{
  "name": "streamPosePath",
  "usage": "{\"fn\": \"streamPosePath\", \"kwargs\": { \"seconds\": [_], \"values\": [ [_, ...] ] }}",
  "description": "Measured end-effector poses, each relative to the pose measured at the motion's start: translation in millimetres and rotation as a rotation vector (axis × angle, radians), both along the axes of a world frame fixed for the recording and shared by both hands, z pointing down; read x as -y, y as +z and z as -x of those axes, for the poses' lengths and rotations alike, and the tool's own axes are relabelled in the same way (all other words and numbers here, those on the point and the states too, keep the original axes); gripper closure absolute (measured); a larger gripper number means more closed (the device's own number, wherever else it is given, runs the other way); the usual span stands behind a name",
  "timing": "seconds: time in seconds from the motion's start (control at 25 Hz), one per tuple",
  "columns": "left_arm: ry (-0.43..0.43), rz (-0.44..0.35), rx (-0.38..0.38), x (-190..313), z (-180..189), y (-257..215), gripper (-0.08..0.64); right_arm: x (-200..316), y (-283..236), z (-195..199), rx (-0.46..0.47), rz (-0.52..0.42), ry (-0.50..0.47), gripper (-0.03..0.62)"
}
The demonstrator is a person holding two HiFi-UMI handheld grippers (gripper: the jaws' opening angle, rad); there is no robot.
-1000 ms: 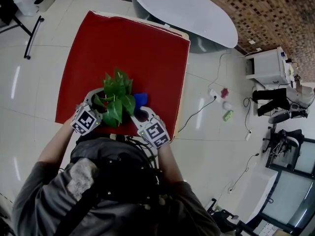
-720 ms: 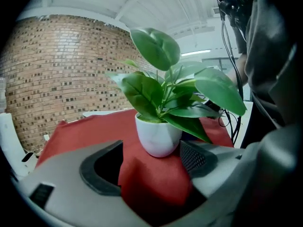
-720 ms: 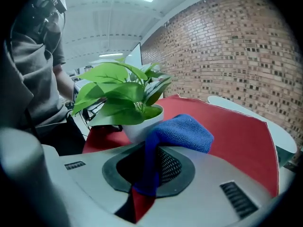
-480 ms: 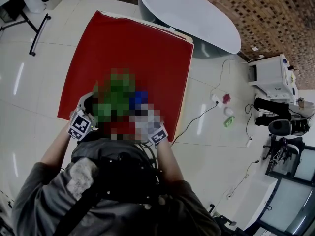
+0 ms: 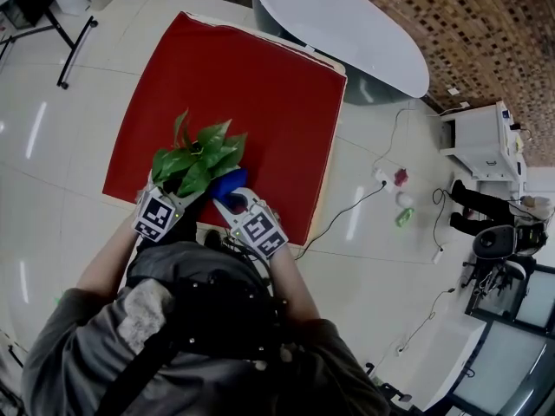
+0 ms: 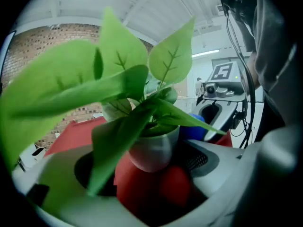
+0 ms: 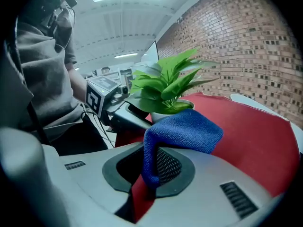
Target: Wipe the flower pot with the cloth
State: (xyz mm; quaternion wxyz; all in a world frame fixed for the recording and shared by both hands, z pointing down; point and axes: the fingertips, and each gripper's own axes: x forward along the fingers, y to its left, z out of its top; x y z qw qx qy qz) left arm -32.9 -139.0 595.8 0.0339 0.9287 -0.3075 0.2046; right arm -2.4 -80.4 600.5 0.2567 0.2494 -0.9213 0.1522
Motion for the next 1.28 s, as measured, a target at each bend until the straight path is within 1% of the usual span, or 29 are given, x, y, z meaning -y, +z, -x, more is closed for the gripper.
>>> {"fn": "streamPosePath", "kwargs": {
  "seconds": [0.16,0.36,0.44,0.56,0.64,0.72,0.8,0.92,1.04,1.28],
  "values": [
    [-0.023,-0.022,-0.006,7,-1,2,0.137,-3,3,11,-0.013,-0.005,-0.021,0.526],
    [0.000,-0.016,-0.011,14,-2,2,0.143,0,-1,5,-0.019,-0.005,-0.018,0.526],
    [0.014,-0.016,-0.010,19,-5,1,0.144,7,-4,-7,-0.013,-0.003,0.004,0.526],
    [0.038,-0.012,-0.012,27,-7,4,0.144,26,-8,-31,-0.006,-0.013,0.070,0.526],
    [0.050,-0.011,-0.013,28,-3,5,0.146,45,-10,-44,-0.026,-0.039,0.112,0.526],
    [0.058,-0.009,-0.014,29,-1,3,0.146,67,-13,-53,-0.047,-0.069,0.131,0.526],
    [0.063,-0.003,-0.020,29,-2,3,0.146,86,-17,-52,-0.052,-0.092,0.114,0.526],
    [0.068,0.005,-0.023,27,-3,6,0.146,103,-14,-37,-0.069,-0.112,0.038,0.526],
    [0.080,0.009,-0.026,29,-2,7,0.146,108,-10,-26,-0.076,-0.100,-0.018,0.528],
    [0.107,0.008,-0.023,28,3,8,0.146,94,-6,-18,-0.027,-0.055,-0.004,0.528]
  ]
}}
